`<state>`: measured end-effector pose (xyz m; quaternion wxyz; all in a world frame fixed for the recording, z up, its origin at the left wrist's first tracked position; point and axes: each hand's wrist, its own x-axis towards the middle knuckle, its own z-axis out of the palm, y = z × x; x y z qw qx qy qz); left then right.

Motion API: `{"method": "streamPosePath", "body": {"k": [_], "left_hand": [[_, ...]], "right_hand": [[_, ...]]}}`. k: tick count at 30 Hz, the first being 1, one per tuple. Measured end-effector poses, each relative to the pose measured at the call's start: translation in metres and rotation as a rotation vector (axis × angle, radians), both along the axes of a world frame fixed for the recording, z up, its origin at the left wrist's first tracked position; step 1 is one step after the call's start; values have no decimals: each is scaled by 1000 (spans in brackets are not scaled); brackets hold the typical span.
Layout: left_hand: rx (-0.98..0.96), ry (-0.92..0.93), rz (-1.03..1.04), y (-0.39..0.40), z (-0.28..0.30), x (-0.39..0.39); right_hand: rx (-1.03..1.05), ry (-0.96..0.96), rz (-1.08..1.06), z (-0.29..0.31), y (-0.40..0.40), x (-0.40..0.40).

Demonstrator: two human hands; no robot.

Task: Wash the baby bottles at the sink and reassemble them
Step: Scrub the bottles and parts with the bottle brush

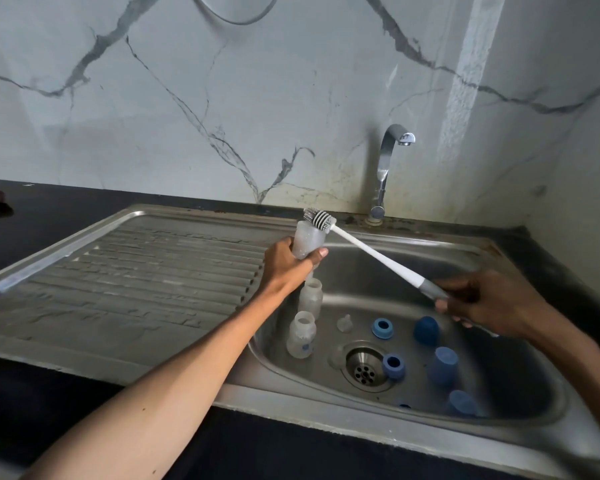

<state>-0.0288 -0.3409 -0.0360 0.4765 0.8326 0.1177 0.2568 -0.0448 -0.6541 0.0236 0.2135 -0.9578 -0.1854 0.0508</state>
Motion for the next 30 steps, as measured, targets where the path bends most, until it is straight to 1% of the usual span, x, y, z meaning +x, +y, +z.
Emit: {"method": "streamPosePath", "body": {"k": [2, 4, 6, 8, 10, 11, 13, 16, 21, 23, 26, 30], "left_hand": [[-52, -17, -14, -1, 2, 0], [-62, -40, 0, 3, 4, -1], [-16, -44, -25, 6, 4, -2], [68, -27, -91, 3, 2, -4], [110, -26, -155, -6, 0, -4], [96, -37, -163, -9, 0, -4], [51, -54, -129, -10, 2, -2], [58, -63, -85, -2, 2, 0], [115, -62, -143, -8, 1, -4], [97, -75, -130, -8, 2, -3], [84, -77, -88, -1, 2, -1], [121, -71, -135, -5, -1, -3]], "right_hand": [[-4, -41, -25, 0, -1, -1], [16, -103, -65, 3, -7, 0], [28, -162, -103, 6, -14, 1], [25, -190, -113, 3, -13, 3], [20, -197, -89, -4, -8, 5], [19, -194, -73, -6, -6, 7], [26, -190, -69, -7, -8, 9], [47, -218, -87, -2, -18, 11], [45, -258, -83, -11, -9, 11], [38, -260, -79, -12, -6, 11], [81, -216, -133, -3, -16, 8], [97, -225, -163, -1, -16, 6]]}}
